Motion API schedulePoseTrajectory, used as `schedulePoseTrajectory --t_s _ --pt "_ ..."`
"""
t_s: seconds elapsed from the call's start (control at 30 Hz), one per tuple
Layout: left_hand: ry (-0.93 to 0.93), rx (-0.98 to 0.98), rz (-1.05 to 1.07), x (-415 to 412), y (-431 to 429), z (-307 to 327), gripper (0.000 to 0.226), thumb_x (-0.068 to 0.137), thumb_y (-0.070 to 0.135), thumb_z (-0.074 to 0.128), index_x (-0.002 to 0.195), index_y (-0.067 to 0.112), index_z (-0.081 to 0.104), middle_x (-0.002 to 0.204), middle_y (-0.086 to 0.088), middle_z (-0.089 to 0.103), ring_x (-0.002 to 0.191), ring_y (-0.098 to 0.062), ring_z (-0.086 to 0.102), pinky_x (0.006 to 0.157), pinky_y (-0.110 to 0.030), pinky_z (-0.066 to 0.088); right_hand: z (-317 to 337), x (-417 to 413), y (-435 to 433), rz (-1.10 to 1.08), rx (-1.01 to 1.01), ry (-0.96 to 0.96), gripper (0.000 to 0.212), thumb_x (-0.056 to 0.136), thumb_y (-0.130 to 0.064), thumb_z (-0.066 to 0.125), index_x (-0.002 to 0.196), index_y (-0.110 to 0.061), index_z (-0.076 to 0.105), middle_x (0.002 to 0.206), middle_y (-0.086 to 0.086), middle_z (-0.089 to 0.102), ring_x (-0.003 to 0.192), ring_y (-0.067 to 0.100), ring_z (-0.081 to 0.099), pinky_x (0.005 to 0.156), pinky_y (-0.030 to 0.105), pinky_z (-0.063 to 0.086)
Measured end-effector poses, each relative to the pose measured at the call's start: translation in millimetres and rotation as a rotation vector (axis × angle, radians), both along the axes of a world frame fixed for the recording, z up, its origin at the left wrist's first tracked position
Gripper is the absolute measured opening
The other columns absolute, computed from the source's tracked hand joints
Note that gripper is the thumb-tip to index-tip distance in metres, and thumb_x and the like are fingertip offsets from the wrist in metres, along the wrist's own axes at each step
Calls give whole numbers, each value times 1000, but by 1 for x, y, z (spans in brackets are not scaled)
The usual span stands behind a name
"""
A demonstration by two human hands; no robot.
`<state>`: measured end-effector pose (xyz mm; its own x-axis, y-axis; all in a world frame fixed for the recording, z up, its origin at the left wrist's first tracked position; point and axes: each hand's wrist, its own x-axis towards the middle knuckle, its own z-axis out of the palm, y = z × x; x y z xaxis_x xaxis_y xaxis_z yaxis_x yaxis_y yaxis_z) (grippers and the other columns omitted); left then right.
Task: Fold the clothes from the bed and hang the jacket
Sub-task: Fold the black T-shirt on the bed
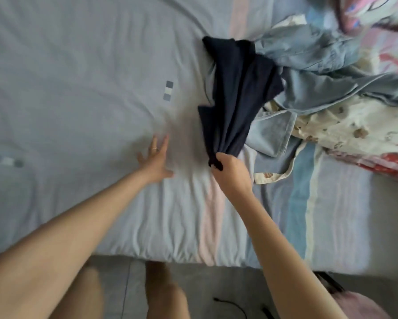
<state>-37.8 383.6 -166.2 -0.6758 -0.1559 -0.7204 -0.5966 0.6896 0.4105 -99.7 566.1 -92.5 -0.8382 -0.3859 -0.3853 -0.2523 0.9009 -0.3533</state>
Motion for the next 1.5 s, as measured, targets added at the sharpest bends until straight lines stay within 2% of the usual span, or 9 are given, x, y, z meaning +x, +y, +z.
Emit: schedulePoseTrajectory --t_s 0.2,0.33,0.6,0.73,0.83,1.0,1.2,1.4,1.5 --pt "607 28 -31 68 -18 132 97 74 51 63 149 37 3 158 -8 -2 146 -19 -5 113 -50 8 137 61 -72 -35 -566 22 32 71 7 47 63 -20 30 84 4 55 75 23 52 62 33 40" --pt "633 123 195 69 -74 252 41 72 35 42 104 16 57 108 -6 65 106 -28 59 83 -37 45 235 61 -141 -55 -845 -60 40 64 10 41 63 -26 24 58 -8 39 61 27 41 61 32 35" --pt "576 332 253 97 -165 399 21 100 27 42 88 30 59 62 20 61 62 -1 57 57 -16 42 399 36 -191 -218 -1076 281 44 66 17 47 61 -22 29 58 -13 34 50 -6 35 52 11 28" --pt "727 277 430 108 -207 470 24 100 30 42 96 20 63 79 4 64 71 -7 57 64 -21 43 456 40 -227 -216 -1015 205 22 78 -9 64 76 -18 45 70 -4 49 59 0 43 57 20 39" --pt "871 180 497 109 -241 520 22 99 28 41 99 18 61 88 1 63 78 -7 56 71 -23 43 479 59 -255 -170 -849 -200 53 86 -45 65 119 -18 33 97 1 60 75 11 59 72 31 53" --pt "911 -303 428 111 -282 558 35 98 25 41 100 -3 61 90 -21 64 84 -37 61 74 -39 49 463 116 -302 -61 -657 -358 59 88 -54 54 124 -21 21 90 4 57 75 17 61 78 40 55" --pt "869 476 763 120 -324 583 20 99 20 41 86 10 53 89 -13 51 86 -24 50 75 -34 39 414 167 -370 -68 -740 -359 65 82 -32 74 122 -17 24 114 -3 51 101 13 56 76 26 48" --pt "1025 819 1006 137 -355 608 18 99 16 41 112 8 52 94 -7 58 78 -17 59 58 -27 53 387 165 -389 -240 -654 -288 11 87 -4 46 91 -5 57 74 7 55 69 21 52 61 29 42" --pt "1117 872 1060 144 -368 614 19 97 15 45 112 7 55 107 -9 61 95 -19 61 85 -37 54 420 164 -369 -398 -831 -444 19 92 -8 42 77 -9 53 71 8 51 66 18 48 61 29 39"
